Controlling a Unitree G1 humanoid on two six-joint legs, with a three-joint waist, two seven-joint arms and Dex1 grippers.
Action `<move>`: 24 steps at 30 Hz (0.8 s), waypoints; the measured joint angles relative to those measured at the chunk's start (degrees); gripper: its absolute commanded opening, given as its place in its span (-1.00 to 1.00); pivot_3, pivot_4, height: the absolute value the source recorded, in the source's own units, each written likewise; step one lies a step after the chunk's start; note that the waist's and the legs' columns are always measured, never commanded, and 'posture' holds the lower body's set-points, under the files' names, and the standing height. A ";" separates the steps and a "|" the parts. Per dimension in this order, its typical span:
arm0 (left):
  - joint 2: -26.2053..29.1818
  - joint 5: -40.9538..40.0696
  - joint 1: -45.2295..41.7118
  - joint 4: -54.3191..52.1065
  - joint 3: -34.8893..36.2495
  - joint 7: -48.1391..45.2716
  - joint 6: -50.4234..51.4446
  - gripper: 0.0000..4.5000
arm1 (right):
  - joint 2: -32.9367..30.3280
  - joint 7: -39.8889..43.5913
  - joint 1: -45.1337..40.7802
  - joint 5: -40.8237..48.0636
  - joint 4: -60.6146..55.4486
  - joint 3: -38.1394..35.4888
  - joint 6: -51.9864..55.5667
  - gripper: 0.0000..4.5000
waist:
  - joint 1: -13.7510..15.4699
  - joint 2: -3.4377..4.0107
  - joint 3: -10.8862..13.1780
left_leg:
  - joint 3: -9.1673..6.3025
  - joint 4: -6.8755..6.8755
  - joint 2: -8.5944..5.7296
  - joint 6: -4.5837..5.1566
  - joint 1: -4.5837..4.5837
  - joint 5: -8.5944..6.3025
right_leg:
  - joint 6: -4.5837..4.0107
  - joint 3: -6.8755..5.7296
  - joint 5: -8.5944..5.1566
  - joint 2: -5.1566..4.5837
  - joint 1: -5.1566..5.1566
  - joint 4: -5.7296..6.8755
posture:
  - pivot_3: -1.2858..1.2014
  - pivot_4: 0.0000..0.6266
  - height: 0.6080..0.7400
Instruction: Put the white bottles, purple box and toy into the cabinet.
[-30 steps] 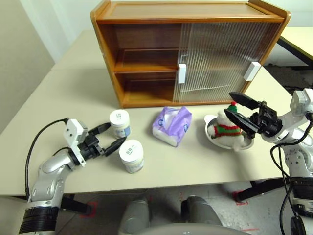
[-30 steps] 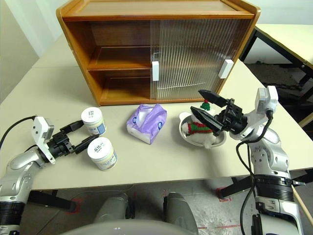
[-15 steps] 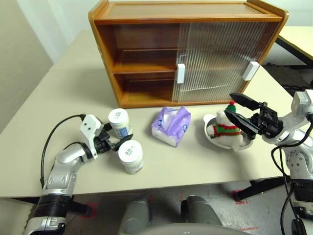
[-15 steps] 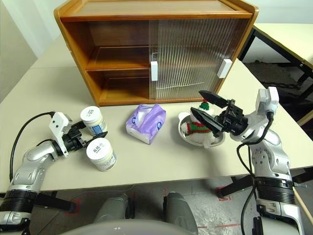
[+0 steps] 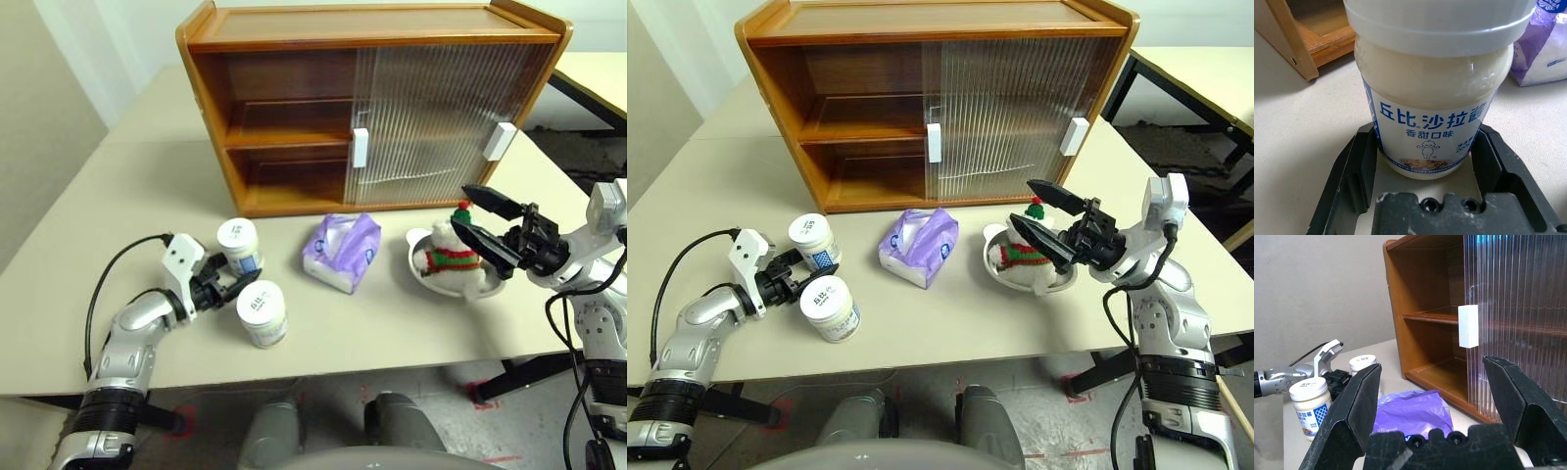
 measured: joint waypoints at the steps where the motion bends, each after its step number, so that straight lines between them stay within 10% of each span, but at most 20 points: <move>1: -0.77 -0.15 -0.46 0.24 0.09 0.31 0.00 0.38 | -0.01 0.00 -0.02 -0.01 0.00 0.01 0.00 1.00 | 0.20 -0.02 0.01 | -0.01 0.00 -0.01 0.01 -0.03 0.00 | 0.03 -0.05 0.02 -0.02 0.00 0.00 | 0.09 -1.00 1.00; 24: -11.43 7.45 -23.81 20.39 -3.98 14.90 -2.97 0.38 | 1.99 -0.73 2.40 -0.81 -3.67 3.34 -0.01 1.00 | -0.09 -0.35 0.17 | -0.06 0.02 -0.05 0.24 -0.55 0.11 | 0.07 -0.08 0.27 0.09 -0.17 -0.46 | 0.06 -1.00 1.00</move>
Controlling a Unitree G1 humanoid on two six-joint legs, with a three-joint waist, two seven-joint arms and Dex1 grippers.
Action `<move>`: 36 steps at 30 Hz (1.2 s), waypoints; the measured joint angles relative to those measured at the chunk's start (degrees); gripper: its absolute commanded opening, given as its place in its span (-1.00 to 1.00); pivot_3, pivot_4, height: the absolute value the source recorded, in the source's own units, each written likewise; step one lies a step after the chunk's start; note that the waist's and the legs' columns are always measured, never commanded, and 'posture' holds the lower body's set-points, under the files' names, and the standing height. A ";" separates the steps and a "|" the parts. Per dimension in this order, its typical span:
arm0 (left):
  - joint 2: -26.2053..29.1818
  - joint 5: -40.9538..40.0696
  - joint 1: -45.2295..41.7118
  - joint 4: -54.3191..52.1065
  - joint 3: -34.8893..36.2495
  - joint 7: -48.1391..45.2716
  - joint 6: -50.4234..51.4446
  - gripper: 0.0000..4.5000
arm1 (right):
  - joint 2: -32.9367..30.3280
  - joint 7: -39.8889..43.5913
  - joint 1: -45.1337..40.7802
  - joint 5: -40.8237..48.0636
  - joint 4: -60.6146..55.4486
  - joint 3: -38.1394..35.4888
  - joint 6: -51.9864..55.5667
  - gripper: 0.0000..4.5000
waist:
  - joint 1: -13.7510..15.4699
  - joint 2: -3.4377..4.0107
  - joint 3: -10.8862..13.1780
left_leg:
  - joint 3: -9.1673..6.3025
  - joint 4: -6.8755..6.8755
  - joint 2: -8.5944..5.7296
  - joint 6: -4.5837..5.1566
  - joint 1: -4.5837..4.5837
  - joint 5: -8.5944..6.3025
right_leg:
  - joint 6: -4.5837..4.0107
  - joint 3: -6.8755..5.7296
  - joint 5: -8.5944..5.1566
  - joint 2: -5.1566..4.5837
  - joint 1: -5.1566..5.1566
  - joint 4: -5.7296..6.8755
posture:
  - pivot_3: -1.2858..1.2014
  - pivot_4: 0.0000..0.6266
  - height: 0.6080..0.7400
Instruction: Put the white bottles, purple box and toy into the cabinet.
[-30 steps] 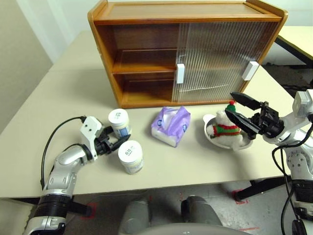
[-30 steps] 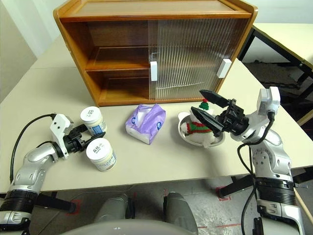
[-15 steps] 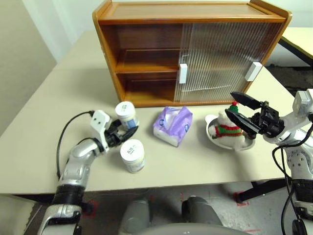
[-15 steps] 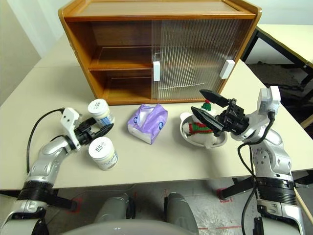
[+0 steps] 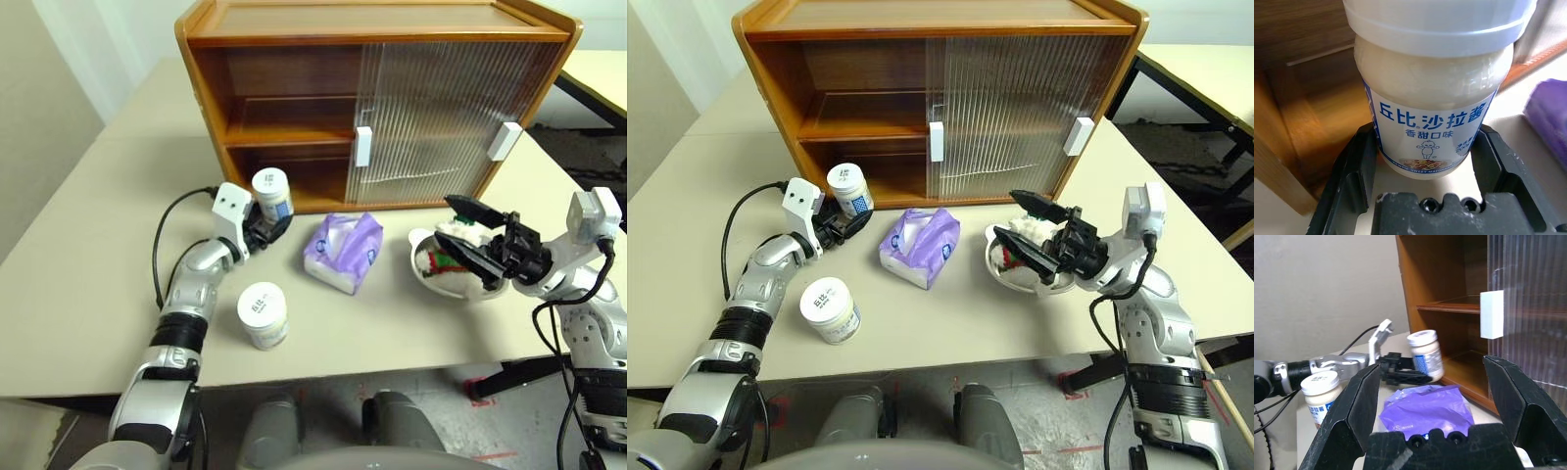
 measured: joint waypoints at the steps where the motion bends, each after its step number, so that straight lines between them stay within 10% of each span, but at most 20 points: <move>1: -0.31 0.50 -0.97 1.11 -0.07 0.69 -0.40 0.38 | 0.07 -0.20 0.07 -0.12 -0.20 0.19 0.00 1.00 | -0.01 -0.01 0.00 | -0.01 0.00 -0.01 0.01 -0.05 0.00 | 0.00 0.00 0.04 0.00 -0.03 -0.03 | 0.06 -1.00 1.00; 36: -8.04 5.37 -23.55 33.71 -0.10 11.39 -6.00 0.38 | -0.02 -3.74 3.51 0.48 -6.20 1.03 3.64 1.00 | -0.22 -0.39 0.25 | -0.18 0.04 -0.05 0.09 -0.29 0.02 | 0.09 -0.06 0.17 0.12 -0.03 -0.34 | 0.02 -0.92 1.00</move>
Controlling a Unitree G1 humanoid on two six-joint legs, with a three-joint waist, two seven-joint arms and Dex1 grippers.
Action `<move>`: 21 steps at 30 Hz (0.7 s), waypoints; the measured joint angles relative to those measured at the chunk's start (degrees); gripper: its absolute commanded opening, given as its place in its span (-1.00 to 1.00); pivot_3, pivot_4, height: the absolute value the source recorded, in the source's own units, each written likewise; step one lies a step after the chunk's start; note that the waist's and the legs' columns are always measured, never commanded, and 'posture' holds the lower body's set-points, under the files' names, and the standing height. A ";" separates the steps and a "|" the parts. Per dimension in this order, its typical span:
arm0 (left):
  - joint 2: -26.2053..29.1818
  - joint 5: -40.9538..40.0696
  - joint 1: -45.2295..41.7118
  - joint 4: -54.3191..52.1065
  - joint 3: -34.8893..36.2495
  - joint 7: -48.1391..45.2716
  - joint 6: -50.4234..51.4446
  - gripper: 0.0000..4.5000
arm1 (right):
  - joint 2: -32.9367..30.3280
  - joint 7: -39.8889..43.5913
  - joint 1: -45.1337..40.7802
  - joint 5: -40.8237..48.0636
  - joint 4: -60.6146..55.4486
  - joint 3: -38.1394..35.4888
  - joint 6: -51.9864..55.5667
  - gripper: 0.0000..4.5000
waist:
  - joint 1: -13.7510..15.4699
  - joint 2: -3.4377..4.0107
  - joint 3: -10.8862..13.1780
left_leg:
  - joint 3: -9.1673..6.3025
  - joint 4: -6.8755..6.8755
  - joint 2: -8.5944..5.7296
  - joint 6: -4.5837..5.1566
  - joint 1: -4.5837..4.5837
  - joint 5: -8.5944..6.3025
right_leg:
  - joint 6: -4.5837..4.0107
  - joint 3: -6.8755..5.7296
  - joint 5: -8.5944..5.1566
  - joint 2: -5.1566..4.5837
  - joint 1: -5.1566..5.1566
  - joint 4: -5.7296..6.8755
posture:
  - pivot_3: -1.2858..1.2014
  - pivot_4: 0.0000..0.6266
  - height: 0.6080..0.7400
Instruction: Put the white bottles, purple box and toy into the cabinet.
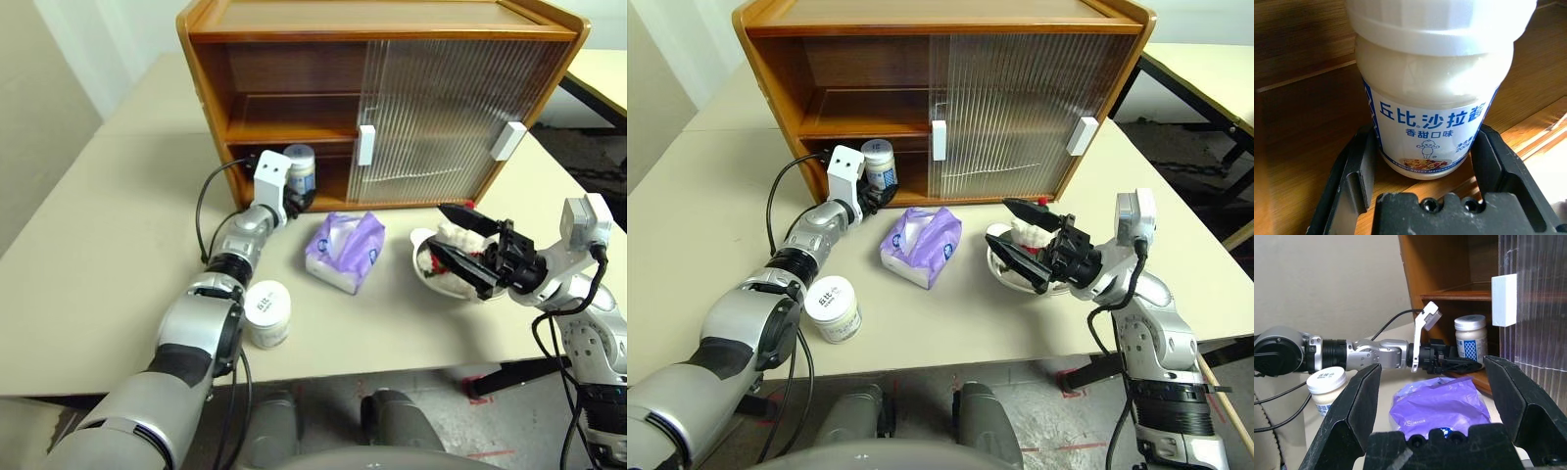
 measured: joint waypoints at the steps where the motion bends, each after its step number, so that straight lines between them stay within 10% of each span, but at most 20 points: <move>1: -0.17 0.08 -0.25 0.28 0.00 0.33 0.01 0.38 | -0.04 -0.05 0.08 0.00 -0.06 0.00 0.06 1.00 | -0.01 0.00 0.00 | 0.00 0.00 0.00 0.00 -0.01 0.00 | 0.00 0.00 0.00 0.00 0.00 -0.01 | 0.02 -0.92 1.00; 5: -0.57 0.40 -1.22 1.65 -0.01 1.39 0.04 0.38 | -0.06 -0.54 0.24 0.00 -0.56 0.00 0.19 1.00 | -0.09 0.00 0.00 | -0.01 0.00 0.00 0.01 -0.02 0.00 | 0.01 -0.01 0.00 0.01 -0.01 -0.03 | 0.02 -0.92 1.00; 8: -0.54 0.59 -1.38 1.80 0.02 1.97 0.04 0.99 | -0.06 -0.79 0.32 0.00 -0.74 0.00 0.21 1.00 | -0.22 0.00 0.00 | -0.01 0.00 0.00 0.01 -0.03 -0.01 | 0.01 -0.01 0.01 0.01 -0.01 -0.02 | 0.02 -0.93 1.00; 21: 0.82 0.57 1.78 -3.10 0.39 0.20 -0.63 0.99 | 0.59 -0.54 -0.28 -0.06 -0.35 0.42 0.20 1.00 | -1.33 0.03 -0.02 | 0.00 0.00 0.02 0.01 0.03 -0.01 | 0.00 0.00 0.05 0.00 0.02 0.01 | 0.05 -0.95 1.00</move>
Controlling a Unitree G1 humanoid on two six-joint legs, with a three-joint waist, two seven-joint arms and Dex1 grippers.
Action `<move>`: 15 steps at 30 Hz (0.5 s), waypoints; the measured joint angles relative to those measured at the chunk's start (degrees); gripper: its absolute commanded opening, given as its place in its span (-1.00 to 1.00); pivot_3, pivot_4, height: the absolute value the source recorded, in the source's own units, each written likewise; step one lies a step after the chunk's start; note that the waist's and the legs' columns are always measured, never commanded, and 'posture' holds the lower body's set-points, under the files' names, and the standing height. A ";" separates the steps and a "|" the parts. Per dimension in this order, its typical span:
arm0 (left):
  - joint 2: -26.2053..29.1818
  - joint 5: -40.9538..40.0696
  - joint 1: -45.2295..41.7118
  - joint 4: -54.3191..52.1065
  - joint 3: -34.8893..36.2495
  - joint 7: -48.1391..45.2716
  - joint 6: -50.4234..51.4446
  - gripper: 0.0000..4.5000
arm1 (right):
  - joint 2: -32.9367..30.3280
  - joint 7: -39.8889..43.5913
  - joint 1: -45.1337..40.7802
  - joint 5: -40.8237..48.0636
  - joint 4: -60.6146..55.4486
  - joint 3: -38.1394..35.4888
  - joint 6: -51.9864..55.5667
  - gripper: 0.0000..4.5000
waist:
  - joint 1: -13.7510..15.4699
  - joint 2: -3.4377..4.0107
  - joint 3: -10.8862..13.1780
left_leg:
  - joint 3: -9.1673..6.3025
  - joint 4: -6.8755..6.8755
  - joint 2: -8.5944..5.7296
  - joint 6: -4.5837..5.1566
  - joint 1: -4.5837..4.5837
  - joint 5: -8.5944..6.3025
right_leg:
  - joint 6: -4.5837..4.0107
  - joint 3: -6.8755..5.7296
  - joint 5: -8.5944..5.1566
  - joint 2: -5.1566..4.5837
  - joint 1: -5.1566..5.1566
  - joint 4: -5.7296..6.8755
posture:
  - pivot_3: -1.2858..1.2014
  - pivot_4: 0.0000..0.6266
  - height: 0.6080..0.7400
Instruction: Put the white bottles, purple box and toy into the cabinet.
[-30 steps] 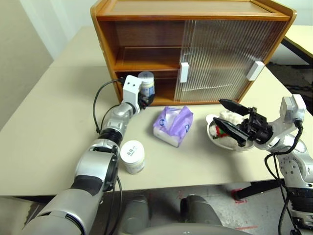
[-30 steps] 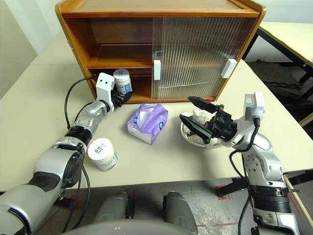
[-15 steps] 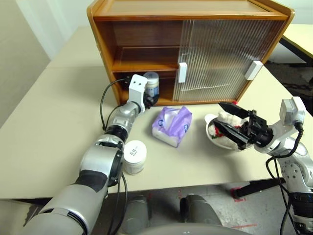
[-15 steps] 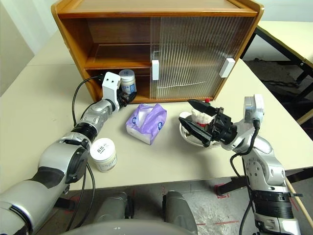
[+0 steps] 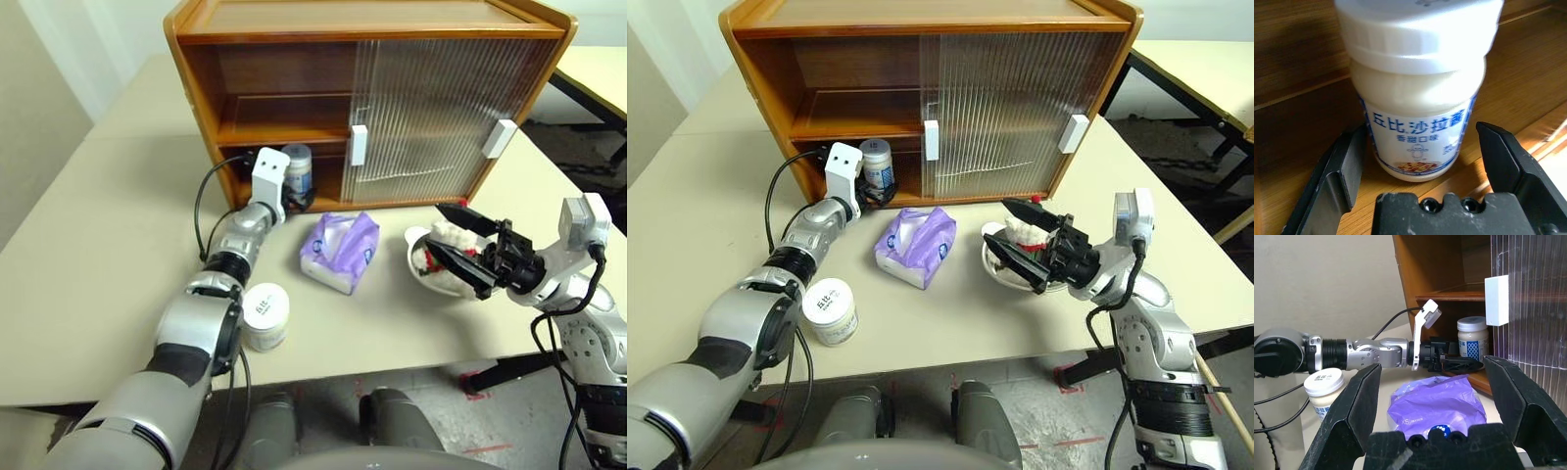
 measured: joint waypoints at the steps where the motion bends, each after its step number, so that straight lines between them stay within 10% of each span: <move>1: 0.13 -0.40 1.34 -1.38 0.20 -0.35 -0.07 0.99 | 0.23 0.18 -0.01 0.00 0.11 0.27 0.00 1.00 | 0.01 0.00 0.00 | 0.00 0.00 0.01 0.00 0.01 0.00 | -0.01 0.00 0.01 0.00 0.00 0.01 | 0.06 -0.95 1.00; 13: 2.83 -3.21 12.62 -22.56 2.13 -3.35 5.75 0.99 | 1.60 1.12 -0.04 -0.08 1.20 1.97 -0.10 1.00 | 0.25 0.02 -0.03 | -0.02 0.00 0.00 -0.01 0.04 -0.01 | -0.02 0.00 0.10 -0.04 0.00 0.11 | 0.07 -1.00 1.00; 15: 3.18 -3.29 12.83 -24.49 2.79 -2.59 6.32 0.72 | 1.71 1.47 0.00 -0.08 1.36 1.98 -0.11 1.00 | 0.30 0.02 -0.04 | -0.02 0.00 -0.01 -0.01 0.04 -0.01 | -0.04 -0.01 0.11 -0.04 0.00 0.12 | 0.07 -1.00 1.00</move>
